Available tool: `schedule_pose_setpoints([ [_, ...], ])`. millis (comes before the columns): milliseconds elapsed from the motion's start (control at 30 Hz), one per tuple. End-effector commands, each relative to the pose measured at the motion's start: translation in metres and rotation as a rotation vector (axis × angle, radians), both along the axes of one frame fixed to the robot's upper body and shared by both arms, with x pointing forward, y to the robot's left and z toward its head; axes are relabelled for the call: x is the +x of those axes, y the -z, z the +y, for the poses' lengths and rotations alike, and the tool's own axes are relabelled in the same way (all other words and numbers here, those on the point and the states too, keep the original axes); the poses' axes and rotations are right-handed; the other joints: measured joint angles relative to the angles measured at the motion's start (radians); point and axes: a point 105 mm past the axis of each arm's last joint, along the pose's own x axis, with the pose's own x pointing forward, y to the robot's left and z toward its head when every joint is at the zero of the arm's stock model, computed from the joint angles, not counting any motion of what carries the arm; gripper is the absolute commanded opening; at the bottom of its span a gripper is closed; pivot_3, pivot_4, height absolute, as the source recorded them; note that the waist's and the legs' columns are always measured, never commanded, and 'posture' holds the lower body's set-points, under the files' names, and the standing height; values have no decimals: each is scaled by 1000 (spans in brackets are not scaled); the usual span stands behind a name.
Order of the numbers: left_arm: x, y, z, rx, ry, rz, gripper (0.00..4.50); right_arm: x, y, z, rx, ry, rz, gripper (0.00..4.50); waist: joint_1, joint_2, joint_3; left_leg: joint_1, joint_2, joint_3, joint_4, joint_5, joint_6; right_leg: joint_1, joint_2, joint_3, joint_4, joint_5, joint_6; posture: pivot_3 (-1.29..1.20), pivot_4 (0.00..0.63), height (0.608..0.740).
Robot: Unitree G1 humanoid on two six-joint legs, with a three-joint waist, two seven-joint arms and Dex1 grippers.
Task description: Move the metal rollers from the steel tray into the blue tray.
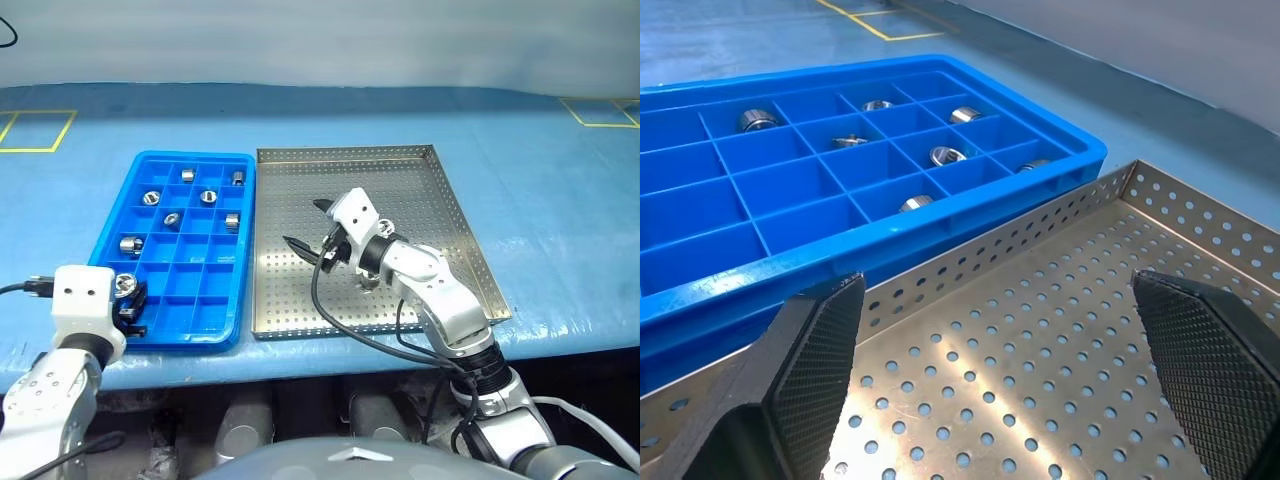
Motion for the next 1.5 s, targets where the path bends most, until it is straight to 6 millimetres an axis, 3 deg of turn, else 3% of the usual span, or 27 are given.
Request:
schedule_pose_setpoints([
  [33,10,-3,3,22,-16,-44,1774,-1,-13,0,22,-10,-51,4500,0,0,0,0,0,0,0,0,0,0,0,-1,0,0,0,87,150,740],
  [367,20,4,5,25,-22,-39,1774,-5,-10,-2,2,-22,-43,4500,-4,0,0,0,0,-1,-1,0,0,0,0,-2,0,-1,-1,63,150,740],
  [533,25,7,-5,-8,40,-30,1774,-5,-10,-1,3,-22,-45,4500,-6,0,0,0,0,-2,0,0,0,1,0,-2,0,-1,-1,62,150,740],
  [767,30,8,1,17,-14,-34,4085,-5,-11,-2,7,-15,-48,4500,-11,0,0,0,0,-2,0,0,0,1,0,-3,0,-1,-2,44,150,740],
  [900,35,-1,-2,14,3,-83,4085,-3,-12,-5,13,7,-56,4500,-13,0,0,0,0,-2,0,0,0,1,-1,-3,0,-1,-1,38,150,740],
  [1000,44,-20,-22,-45,87,-204,4085,6,-16,-15,19,99,-85,4500,-11,0,0,0,0,-2,0,0,0,1,-1,-3,0,-1,-2,23,150,740],
  [1100,47,-39,-83,-171,399,-293,4085,24,-17,-44,8,286,-97,4500,-12,0,0,-1,-1,-3,0,0,0,1,-2,-4,0,-1,-2,-14,150,740],
  [1200,47,-45,-116,-179,574,-308,4085,32,-13,-66,-26,402,-82,4500,-18,0,0,-1,-2,-1,1,0,0,1,-3,-2,0,-1,-1,-38,150,740],
  [1400,64,-39,-143,-166,669,-308,4085,30,-3,-97,-109,486,-37,4500,-43,1,-1,-1,-2,-1,0,0,1,1,-1,-2,0,-1,-1,-122,150,740],
  [1500,72,-35,-155,-156,722,-300,4085,24,9,-131,-181,572,32,4500,-58,1,-1,-1,-2,-1,0,0,1,1,-1,-1,0,0,-1,-154,150,740],
])
